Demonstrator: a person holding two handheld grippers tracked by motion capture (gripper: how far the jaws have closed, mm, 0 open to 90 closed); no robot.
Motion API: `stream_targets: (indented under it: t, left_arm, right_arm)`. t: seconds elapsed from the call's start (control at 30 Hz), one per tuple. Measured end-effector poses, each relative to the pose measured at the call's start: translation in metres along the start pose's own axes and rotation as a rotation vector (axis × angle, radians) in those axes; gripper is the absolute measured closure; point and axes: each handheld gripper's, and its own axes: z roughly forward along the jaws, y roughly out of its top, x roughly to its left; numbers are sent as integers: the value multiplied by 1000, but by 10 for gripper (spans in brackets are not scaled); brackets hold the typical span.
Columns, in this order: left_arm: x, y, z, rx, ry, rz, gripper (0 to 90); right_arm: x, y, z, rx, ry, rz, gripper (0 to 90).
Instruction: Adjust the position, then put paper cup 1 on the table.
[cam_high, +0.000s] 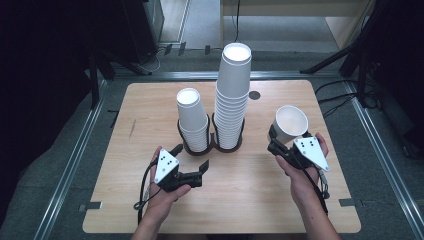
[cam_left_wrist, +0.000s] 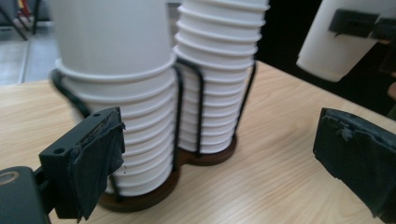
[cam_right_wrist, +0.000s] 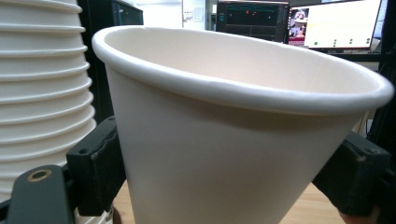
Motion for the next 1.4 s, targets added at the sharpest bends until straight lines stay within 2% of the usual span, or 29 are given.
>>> stream_targets:
  t: [0.07,0.13,0.27,0.37,0.47,0.77,0.87,1.0,1.4]
  left_arm:
    - [5,-2,-1,-6,7,-12,23]
    - [8,-4,-2,-4,12,-19,23]
    - [12,-11,-4,23,19,-7,23]
    - [14,-13,-5,25,19,-11,23]
    - [17,-13,-6,25,24,-22,23]
    - [19,-16,-7,29,35,-26,23]
    - [21,-16,-8,26,41,-36,23]
    - [22,-16,-9,27,42,-37,23]
    - [21,-16,-8,28,33,-41,23]
  right_arm:
    - [-2,0,3,2,2,9,138]
    - [-3,0,9,-1,-6,-4,138]
    - [-7,-5,20,10,-9,-13,139]
    - [-10,-10,29,11,-12,-25,140]
    - [-14,-14,38,27,-26,-5,140]
    - [-24,-30,64,67,-60,7,140]
    - [-26,-35,69,87,-71,18,140]
    - [-28,-43,77,111,-85,5,140]
    - [-32,-48,85,138,-101,8,140]
